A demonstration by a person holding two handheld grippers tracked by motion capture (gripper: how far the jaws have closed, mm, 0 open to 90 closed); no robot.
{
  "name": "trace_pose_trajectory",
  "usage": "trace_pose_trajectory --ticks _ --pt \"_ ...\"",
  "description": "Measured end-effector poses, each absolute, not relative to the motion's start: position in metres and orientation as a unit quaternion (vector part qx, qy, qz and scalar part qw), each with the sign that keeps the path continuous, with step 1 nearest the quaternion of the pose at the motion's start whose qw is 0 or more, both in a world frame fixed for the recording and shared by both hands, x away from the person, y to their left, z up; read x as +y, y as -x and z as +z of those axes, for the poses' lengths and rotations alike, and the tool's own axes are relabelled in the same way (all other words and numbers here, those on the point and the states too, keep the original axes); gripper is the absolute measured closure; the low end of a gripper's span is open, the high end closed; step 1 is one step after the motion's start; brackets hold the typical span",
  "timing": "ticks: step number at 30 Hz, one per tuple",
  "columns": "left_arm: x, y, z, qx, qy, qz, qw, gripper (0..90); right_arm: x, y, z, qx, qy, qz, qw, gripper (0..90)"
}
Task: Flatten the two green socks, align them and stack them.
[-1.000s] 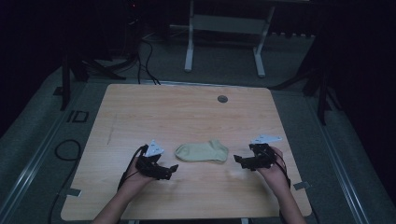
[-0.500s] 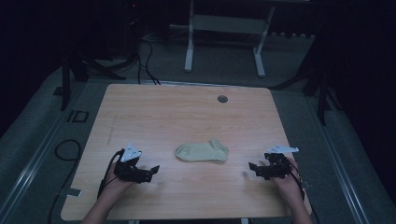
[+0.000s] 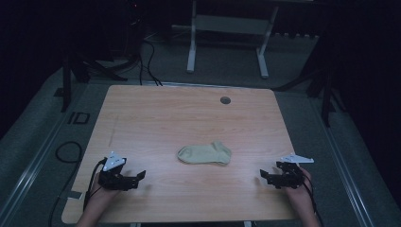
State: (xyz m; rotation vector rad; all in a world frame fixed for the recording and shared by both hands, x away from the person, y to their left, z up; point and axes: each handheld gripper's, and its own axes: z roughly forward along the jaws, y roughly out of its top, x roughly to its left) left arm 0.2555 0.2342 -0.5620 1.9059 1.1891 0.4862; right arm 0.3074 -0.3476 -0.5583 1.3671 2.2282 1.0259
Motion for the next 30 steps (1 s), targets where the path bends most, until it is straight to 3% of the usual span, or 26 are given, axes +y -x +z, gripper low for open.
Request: trace_pose_trajectory --ticks 9,19,30 --pt "0.255 -0.24 -0.566 0.499 -0.734 0.21 0.411 5.8 -0.363 -0.299 -0.561 0.769 -0.497 0.362 0.174 13.3" --pt "0.287 -0.228 -0.569 0.557 -0.672 0.242 0.424 5.8 -0.376 -0.295 -0.563 0.743 -0.517 0.373 0.204 13.2" --pt "0.292 -0.222 -0.576 0.58 -0.65 0.256 0.418 5.8 -0.391 -0.295 -0.565 0.714 -0.541 0.376 0.237 13.3"
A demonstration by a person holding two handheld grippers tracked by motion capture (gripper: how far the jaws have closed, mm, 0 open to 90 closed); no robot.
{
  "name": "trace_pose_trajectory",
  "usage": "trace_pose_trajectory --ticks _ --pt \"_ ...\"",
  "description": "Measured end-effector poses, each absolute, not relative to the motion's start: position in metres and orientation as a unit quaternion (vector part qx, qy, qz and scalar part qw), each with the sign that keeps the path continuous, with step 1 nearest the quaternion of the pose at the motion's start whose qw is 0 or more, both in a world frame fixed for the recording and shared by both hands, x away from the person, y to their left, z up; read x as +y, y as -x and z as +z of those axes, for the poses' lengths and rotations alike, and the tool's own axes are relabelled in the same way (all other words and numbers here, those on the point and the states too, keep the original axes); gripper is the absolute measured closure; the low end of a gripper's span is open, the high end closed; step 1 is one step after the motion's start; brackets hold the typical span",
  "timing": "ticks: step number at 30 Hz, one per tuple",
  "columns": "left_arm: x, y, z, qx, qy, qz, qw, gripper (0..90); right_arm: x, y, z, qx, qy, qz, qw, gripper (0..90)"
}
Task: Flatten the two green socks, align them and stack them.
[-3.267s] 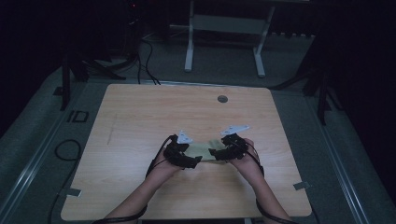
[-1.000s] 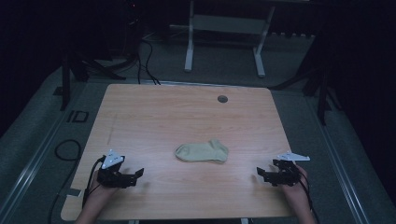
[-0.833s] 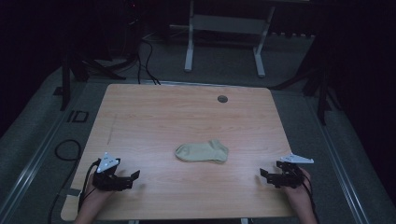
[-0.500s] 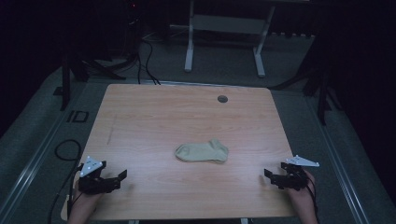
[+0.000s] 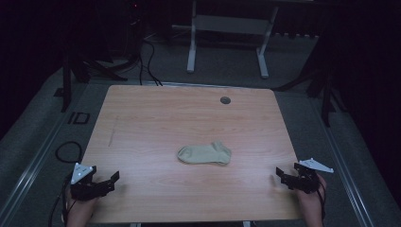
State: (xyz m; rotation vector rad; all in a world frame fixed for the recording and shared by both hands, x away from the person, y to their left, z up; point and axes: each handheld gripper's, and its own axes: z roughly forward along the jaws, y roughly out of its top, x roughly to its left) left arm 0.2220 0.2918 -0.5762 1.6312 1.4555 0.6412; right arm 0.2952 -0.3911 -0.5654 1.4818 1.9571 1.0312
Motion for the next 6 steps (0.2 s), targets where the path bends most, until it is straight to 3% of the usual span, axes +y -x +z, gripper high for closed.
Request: trace_pose_trajectory --ticks 6 --pt "0.2921 -0.2214 -0.5758 0.579 -0.648 0.255 0.423 5.8 -0.3902 -0.2963 -0.5665 0.717 -0.539 0.373 0.238 13.5"
